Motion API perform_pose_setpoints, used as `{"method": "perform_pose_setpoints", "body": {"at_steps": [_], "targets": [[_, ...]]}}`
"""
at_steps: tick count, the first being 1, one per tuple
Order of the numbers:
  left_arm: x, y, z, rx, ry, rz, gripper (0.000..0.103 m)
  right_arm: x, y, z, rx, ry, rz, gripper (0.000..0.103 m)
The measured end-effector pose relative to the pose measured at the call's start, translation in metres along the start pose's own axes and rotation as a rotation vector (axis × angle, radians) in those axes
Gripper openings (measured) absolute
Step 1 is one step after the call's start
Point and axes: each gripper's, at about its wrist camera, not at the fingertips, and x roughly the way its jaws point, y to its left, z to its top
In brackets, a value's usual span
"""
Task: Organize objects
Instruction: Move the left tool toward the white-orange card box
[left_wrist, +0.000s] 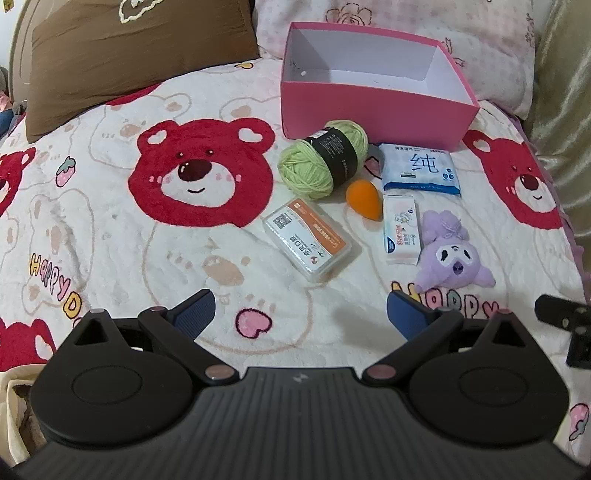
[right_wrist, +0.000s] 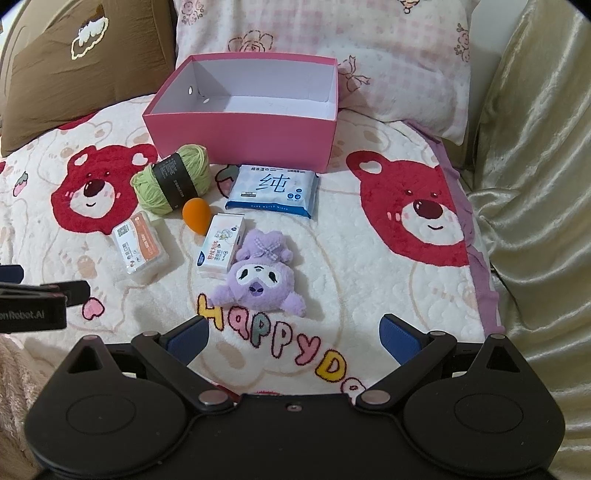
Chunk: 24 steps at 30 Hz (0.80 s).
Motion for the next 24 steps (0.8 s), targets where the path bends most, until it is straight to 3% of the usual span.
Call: {"method": "perform_pose_setpoints", "body": {"at_steps": [12, 24], "targets": [[0.010, 0.004, -0.003, -0.002, 0.065, 0.006, 0.100, 0.003, 0.008, -0.006, -0.015, -0.003, 0.008, 0.100], [0.002, -0.006, 0.000, 0.028, 0.070, -0.011, 0.100, -0.016, 0.000, -0.004, -0.023, -0.026, 0.030, 0.100]]}}
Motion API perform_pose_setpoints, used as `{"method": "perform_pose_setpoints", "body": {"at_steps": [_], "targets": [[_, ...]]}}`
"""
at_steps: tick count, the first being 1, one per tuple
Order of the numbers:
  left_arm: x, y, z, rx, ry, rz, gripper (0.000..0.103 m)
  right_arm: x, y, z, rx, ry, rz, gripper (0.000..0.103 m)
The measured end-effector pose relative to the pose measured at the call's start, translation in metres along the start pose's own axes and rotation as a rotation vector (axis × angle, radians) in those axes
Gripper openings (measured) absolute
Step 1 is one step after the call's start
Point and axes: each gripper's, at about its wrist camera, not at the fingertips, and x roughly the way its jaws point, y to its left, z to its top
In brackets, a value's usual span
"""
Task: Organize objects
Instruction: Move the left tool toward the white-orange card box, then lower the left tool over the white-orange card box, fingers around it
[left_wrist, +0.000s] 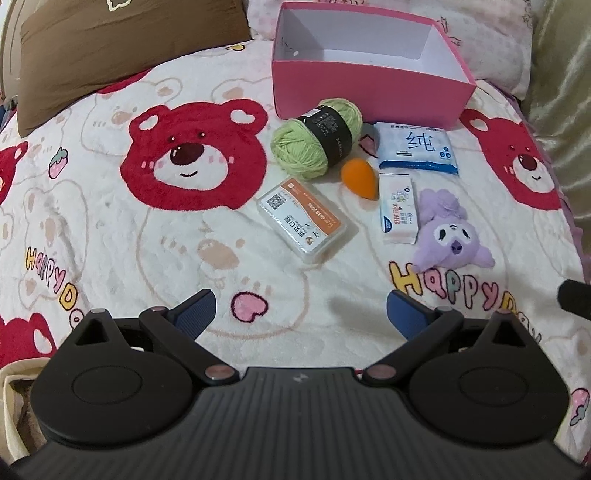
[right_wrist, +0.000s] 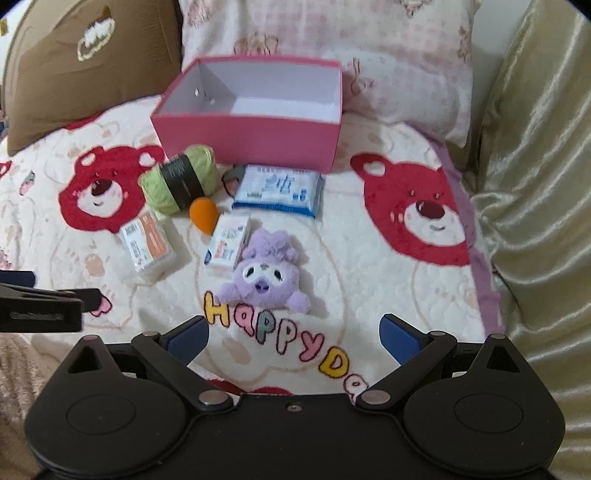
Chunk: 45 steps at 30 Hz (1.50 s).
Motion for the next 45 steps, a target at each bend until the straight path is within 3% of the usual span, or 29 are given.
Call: {"method": "perform_pose_setpoints", "body": {"at_steps": [7, 19, 25, 31, 35, 40, 45], "targets": [[-0.017, -0.001, 0.004, -0.001, -0.003, -0.030, 0.100, -0.020, -0.006, 0.000, -0.010, -0.042, 0.023, 0.100], [-0.036, 0.004, 0.009, -0.010, -0.012, -0.010, 0.100, -0.026, -0.008, 0.000, -0.006, -0.052, 0.058, 0.100], [-0.055, 0.008, 0.033, 0.011, -0.005, -0.028, 0.099, -0.037, -0.007, 0.011, -0.028, -0.075, 0.100, 0.100], [-0.083, 0.002, 0.060, 0.099, -0.038, 0.039, 0.099, -0.058, -0.005, 0.037, -0.120, -0.098, 0.170, 0.100], [-0.081, -0.005, 0.079, 0.125, -0.093, 0.146, 0.099, -0.060, 0.002, 0.049, -0.217, -0.104, 0.238, 0.100], [-0.058, -0.011, 0.102, 0.130, -0.123, 0.086, 0.099, -0.042, 0.017, 0.055, -0.322, -0.126, 0.303, 0.100], [-0.028, -0.010, 0.112, 0.193, -0.117, 0.024, 0.098, -0.025, 0.024, 0.060, -0.339, -0.172, 0.353, 0.097]]}}
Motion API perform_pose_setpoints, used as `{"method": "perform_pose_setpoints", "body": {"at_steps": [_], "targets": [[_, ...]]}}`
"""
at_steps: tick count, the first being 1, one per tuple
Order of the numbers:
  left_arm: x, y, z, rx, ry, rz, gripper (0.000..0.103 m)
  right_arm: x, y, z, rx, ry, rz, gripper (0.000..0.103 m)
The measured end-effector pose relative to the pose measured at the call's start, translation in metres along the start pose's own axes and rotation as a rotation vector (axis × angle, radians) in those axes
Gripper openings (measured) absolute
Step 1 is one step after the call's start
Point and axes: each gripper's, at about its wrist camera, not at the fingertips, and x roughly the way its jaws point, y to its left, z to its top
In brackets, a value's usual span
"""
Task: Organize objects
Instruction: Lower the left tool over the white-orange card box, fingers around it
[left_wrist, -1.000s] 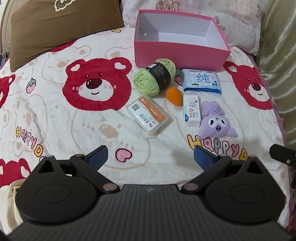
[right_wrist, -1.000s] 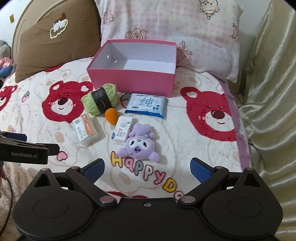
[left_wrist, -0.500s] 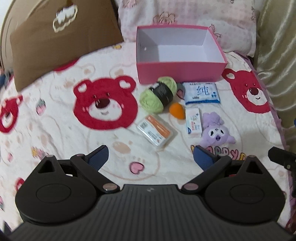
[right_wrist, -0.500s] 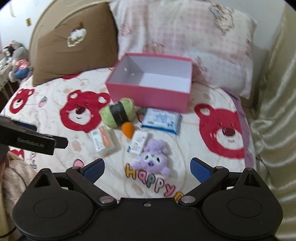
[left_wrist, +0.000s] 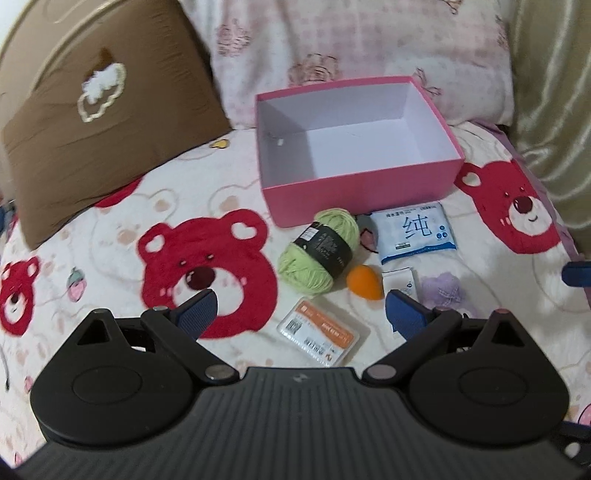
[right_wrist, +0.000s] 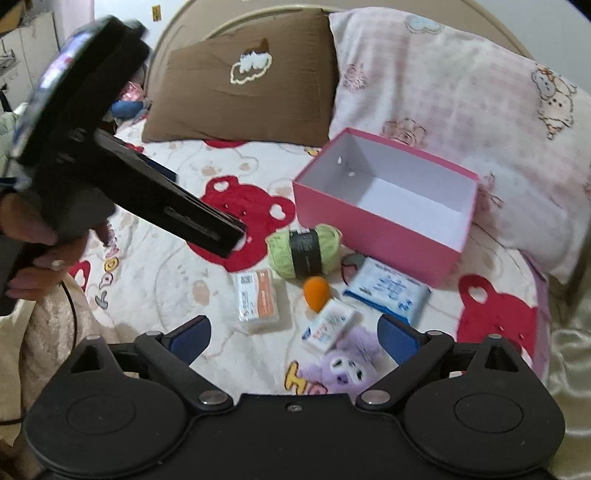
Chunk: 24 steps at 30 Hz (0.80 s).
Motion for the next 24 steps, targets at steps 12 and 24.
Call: {"method": "perform_pose_setpoints", "body": {"at_steps": [12, 24], "targets": [[0.083, 0.031, -0.015, -0.017, 0.056, -0.127, 0.078, 0.066, 0.000, -0.013, 0.139, -0.054, 0.107, 0.094], [0.129, 0.046, -0.020, -0.020, 0.068, -0.222, 0.061, 0.136, 0.006, -0.009, 0.212, 0.044, 0.202, 0.090]]}}
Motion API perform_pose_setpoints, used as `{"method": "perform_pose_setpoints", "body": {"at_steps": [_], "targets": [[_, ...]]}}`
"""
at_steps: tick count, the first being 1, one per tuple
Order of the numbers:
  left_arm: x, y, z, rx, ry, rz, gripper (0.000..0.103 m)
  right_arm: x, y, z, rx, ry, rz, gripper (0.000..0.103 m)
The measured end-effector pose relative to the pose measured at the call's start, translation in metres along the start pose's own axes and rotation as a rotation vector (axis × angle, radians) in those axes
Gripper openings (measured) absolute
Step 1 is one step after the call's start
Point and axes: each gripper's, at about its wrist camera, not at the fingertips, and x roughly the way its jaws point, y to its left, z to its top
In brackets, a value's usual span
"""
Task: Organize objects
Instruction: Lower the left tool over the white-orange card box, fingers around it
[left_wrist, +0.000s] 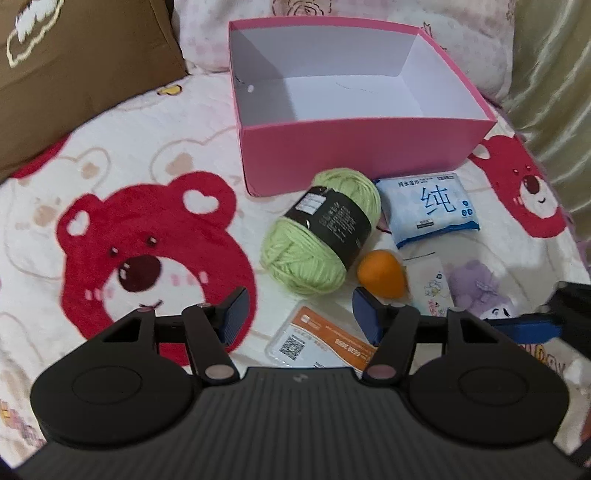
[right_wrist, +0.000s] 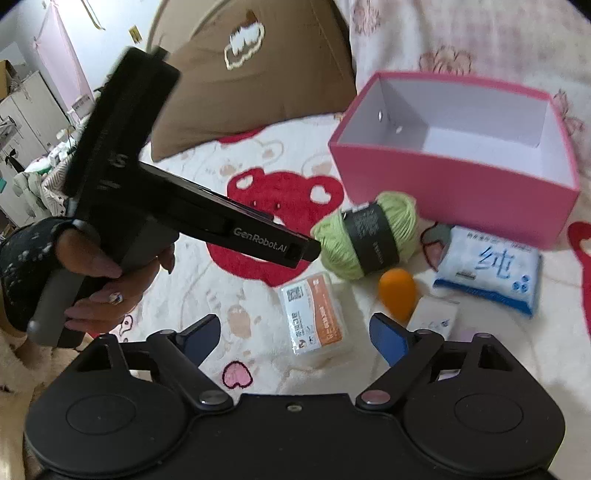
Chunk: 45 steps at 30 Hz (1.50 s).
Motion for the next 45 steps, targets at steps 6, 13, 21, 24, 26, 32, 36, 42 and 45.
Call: {"method": "perform_pose_setpoints", "body": {"at_steps": [6, 13, 21, 24, 26, 32, 36, 42, 45], "targets": [[0.013, 0.016, -0.020, -0.016, -0.016, -0.041, 0.061, 0.030, -0.002, -0.004, 0.024, 0.044, -0.025, 0.090], [0.031, 0.029, -0.034, 0.001, -0.002, -0.091, 0.058, 0.054, -0.011, -0.019, 0.115, 0.032, -0.037, 0.088], [0.046, 0.030, -0.039, 0.001, 0.045, -0.104, 0.043, 0.082, -0.018, -0.040, 0.237, 0.113, -0.014, 0.087], [0.045, 0.032, -0.039, -0.001, 0.012, -0.113, 0.036, 0.085, -0.021, -0.043, 0.278, 0.110, -0.004, 0.082], [0.046, 0.030, -0.038, 0.007, -0.001, -0.098, 0.036, 0.087, -0.021, -0.043, 0.274, 0.102, -0.012, 0.076], [0.048, 0.021, -0.040, 0.057, -0.011, -0.130, 0.040, 0.088, -0.018, -0.039, 0.238, 0.061, -0.072, 0.045], [0.047, 0.024, -0.042, 0.023, 0.029, -0.186, 0.041, 0.080, -0.007, -0.038, 0.154, 0.038, -0.153, 0.035], [0.053, 0.034, -0.048, -0.185, 0.141, -0.348, 0.041, 0.057, -0.026, -0.037, 0.139, 0.018, -0.215, 0.037], [0.054, 0.030, -0.051, -0.228, 0.149, -0.334, 0.041, 0.049, -0.037, -0.042, 0.161, -0.007, -0.208, 0.038]]}}
